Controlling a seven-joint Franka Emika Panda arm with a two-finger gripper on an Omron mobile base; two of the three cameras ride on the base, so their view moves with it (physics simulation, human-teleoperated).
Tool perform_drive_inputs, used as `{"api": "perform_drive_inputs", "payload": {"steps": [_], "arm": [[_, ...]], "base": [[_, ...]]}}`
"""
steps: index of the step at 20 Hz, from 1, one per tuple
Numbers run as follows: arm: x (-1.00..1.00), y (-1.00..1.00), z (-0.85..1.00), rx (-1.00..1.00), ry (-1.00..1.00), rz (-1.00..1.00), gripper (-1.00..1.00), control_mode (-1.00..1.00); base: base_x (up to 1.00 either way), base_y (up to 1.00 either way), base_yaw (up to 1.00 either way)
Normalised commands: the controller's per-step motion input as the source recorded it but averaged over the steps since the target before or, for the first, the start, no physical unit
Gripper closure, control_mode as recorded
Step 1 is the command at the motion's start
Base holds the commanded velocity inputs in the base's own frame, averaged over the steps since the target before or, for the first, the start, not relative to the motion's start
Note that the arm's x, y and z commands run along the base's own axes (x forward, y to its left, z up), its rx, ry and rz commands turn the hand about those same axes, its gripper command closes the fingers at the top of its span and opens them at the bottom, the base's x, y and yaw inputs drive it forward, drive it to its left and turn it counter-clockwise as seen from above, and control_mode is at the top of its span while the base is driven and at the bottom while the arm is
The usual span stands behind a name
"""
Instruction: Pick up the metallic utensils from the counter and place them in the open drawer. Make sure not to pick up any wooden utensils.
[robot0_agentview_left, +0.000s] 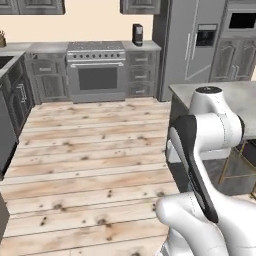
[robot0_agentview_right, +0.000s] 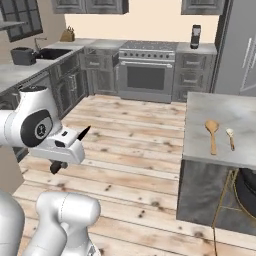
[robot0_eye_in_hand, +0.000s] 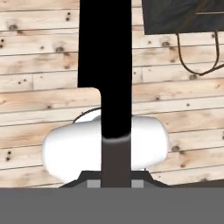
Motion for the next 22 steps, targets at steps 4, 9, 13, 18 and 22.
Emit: {"api": "perform_drive_inputs", "payload": {"steps": [4, 9, 13, 18, 22], "arm": [[0.00, 0.00, 0.00, 0.00, 0.00, 0.00, 1.00, 1.00], [0.00, 0.00, 0.00, 0.00, 0.00, 0.00, 1.00, 1.00], [0.00, 0.00, 0.00, 0.00, 0.00, 0.00, 1.00, 1.00], [0.00, 0.00, 0.00, 0.00, 0.00, 0.00, 1.00, 1.00], [0.00, 0.00, 0.00, 0.00, 0.00, 0.00, 1.00, 1.00]], "base": [[0.76, 0.97, -0.06], [1.00, 0.18, -0.21], [1.00, 0.11, -0.14], [1.00, 0.30, -0.07], [1.00, 0.54, -0.04]]}}
